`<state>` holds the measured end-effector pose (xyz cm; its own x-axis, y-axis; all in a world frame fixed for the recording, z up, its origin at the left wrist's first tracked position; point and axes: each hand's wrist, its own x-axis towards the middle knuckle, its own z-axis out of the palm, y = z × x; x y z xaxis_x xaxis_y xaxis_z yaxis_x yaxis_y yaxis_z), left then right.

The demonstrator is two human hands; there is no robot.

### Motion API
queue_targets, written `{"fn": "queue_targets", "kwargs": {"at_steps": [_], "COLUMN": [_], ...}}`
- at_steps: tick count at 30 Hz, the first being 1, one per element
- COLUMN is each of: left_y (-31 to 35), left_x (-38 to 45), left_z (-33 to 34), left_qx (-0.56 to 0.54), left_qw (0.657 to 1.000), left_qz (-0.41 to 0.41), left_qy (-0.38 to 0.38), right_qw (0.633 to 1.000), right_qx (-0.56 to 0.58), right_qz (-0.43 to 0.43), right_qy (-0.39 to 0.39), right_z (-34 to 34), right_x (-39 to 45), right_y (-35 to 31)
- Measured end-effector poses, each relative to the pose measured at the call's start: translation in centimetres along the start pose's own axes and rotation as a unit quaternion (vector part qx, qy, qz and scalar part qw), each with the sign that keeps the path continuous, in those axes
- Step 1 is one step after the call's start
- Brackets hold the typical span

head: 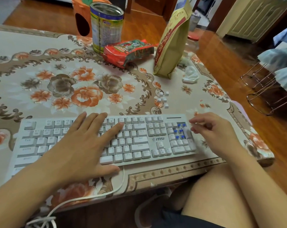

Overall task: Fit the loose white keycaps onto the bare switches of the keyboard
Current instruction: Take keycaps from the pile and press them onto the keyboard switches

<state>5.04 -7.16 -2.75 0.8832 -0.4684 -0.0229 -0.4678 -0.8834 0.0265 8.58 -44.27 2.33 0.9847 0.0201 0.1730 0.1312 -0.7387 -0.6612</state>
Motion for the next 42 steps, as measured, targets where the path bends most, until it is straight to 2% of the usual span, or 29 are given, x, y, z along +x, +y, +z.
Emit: {"fn": "queue_targets", "kwargs": {"at_steps": [3, 9, 23, 42], "left_y": [0.0, 0.0, 0.1, 0.0], "left_x": [0.0, 0.0, 0.0, -0.1], "left_z": [0.0, 0.0, -0.1, -0.1], "left_qx": [0.0, -0.004, 0.005, 0.002], "left_qw": [1.0, 1.0, 1.0, 1.0], "left_qz": [0.0, 0.0, -0.001, 0.003], "left_qy": [-0.004, -0.002, 0.0, 0.0], "right_qw": [0.998, 0.991, 0.993, 0.98], "right_qx": [0.019, -0.034, -0.039, -0.112], "right_qz": [0.009, -0.046, -0.039, -0.105], "right_qy": [-0.053, -0.12, -0.103, -0.123], "right_z": [0.3, 1.3, 1.2, 1.9], "right_x": [-0.5, -0.9, -0.9, -0.4], "right_y": [-0.3, -1.0, -0.4, -0.5]}}
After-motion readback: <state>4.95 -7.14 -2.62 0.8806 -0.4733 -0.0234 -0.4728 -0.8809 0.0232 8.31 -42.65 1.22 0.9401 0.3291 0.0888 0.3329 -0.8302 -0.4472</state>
